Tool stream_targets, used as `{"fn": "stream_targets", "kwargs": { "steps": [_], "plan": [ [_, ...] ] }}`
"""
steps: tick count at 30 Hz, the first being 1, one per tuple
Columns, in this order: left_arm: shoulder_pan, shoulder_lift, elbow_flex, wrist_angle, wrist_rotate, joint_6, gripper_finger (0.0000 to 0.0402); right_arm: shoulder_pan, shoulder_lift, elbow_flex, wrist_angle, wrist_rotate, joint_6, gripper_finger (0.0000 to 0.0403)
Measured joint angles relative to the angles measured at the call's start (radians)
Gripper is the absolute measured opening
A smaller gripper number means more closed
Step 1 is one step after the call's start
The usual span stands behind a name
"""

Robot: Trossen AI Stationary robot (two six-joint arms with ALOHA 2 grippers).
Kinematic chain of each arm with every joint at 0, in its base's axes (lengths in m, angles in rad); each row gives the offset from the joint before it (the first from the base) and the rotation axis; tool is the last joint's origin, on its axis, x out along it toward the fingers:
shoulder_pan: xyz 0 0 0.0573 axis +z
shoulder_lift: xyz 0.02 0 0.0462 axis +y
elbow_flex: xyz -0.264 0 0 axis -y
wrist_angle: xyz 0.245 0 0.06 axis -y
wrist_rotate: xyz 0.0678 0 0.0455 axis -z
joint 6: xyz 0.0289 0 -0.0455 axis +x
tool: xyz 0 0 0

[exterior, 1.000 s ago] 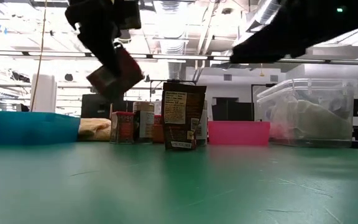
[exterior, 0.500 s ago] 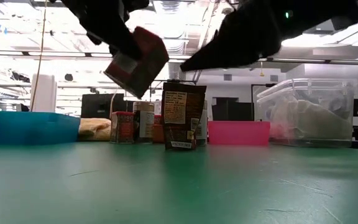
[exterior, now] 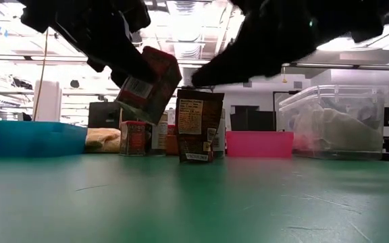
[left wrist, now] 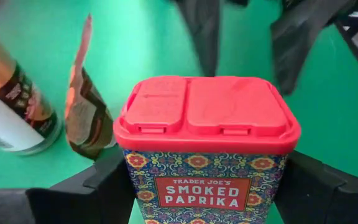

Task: Sort spices by type
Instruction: Put the left red seasoning can into the orange bin

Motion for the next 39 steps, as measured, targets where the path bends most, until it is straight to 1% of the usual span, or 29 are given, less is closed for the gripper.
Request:
{"fn": "stream_targets", "kwargs": {
  "steps": [5,7,10,13,16,25,32,35,39],
  "plan": [
    [-0.024,0.028,-0.001,-0.001,0.000,0.002,0.0293,-0.024,0.069,0.006,0.052,-0.002,-0.003,0.0301],
    [-0.033,0.050,0.002,0.007,-0.001,0.002,0.0293,-0.035,0.071,0.011,0.060,-0.020,-0.004,0.0301],
    [-0.043,0.099,0.000,0.003,0.000,0.001,0.0294,-0.055,0.071,0.018,0.073,-0.078,0.003,0.0301],
    [-0.046,0.150,0.001,0.008,-0.001,0.001,0.0296,-0.063,0.071,0.017,0.083,-0.101,0.006,0.0301],
    [-0.049,0.178,0.009,0.051,-0.003,-0.001,0.0297,-0.063,0.071,0.017,0.041,-0.108,0.020,0.0301],
    [-0.050,0.176,0.006,0.098,-0.009,0.033,0.0297,-0.055,0.069,0.017,-0.005,-0.106,0.057,0.0301],
    [-0.049,0.175,0.007,0.094,-0.025,0.035,0.0298,-0.055,0.010,0.016,-0.149,-0.106,0.088,0.0301],
    [-0.049,0.174,0.008,0.114,-0.025,0.041,0.0298,-0.055,0.003,0.017,-0.162,-0.110,0.110,0.0301],
    [-0.049,0.174,0.008,0.147,-0.034,0.077,0.0298,-0.058,0.005,0.016,-0.140,-0.153,0.109,0.0301]
  ]
}}
